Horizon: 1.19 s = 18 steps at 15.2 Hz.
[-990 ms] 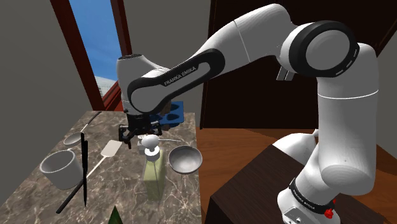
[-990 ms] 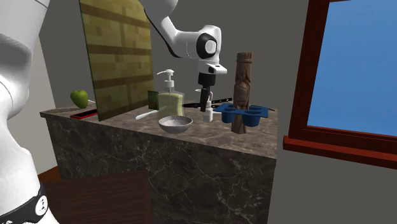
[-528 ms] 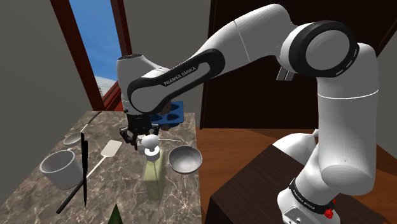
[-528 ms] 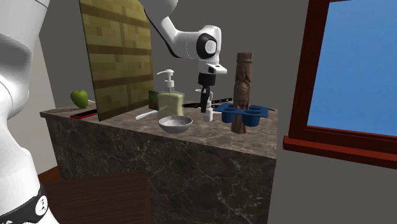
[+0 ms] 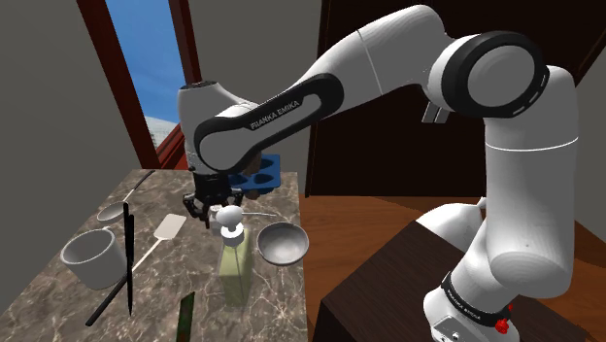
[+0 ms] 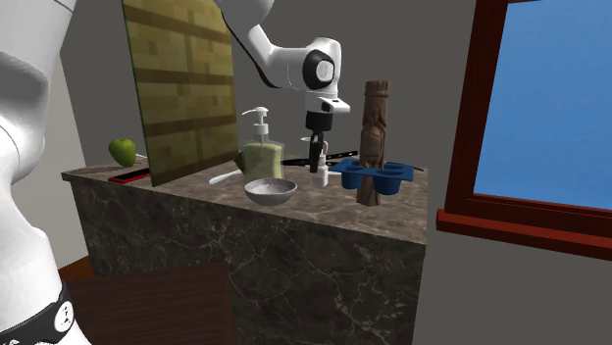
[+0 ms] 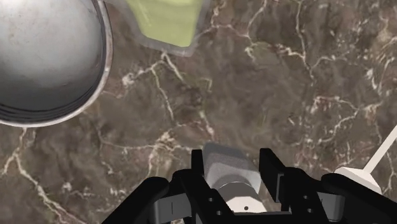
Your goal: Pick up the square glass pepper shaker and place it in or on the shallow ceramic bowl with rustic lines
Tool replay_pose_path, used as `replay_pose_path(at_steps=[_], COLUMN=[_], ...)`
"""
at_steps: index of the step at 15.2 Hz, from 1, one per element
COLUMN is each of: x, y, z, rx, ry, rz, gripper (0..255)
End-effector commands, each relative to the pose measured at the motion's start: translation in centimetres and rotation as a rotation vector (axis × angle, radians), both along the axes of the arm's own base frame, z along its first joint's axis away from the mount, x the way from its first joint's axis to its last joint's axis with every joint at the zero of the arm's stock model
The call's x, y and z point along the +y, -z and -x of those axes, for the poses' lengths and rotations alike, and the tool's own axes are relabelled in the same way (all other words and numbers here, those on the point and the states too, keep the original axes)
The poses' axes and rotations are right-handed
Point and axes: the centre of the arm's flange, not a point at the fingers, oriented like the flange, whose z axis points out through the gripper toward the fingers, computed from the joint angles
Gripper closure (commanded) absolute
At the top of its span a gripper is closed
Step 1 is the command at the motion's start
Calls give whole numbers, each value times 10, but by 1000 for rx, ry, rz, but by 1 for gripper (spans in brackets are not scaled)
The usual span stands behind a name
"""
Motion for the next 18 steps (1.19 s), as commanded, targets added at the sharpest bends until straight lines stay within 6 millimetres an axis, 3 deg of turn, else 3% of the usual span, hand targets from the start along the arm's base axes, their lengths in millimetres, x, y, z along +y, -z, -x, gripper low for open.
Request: replay_pose_path(at_steps=[1,18], x=[0,0], y=[-8,-97], z=[0,0], rx=[0,0], ry=[0,0], rz=[0,0], gripper=[255,255])
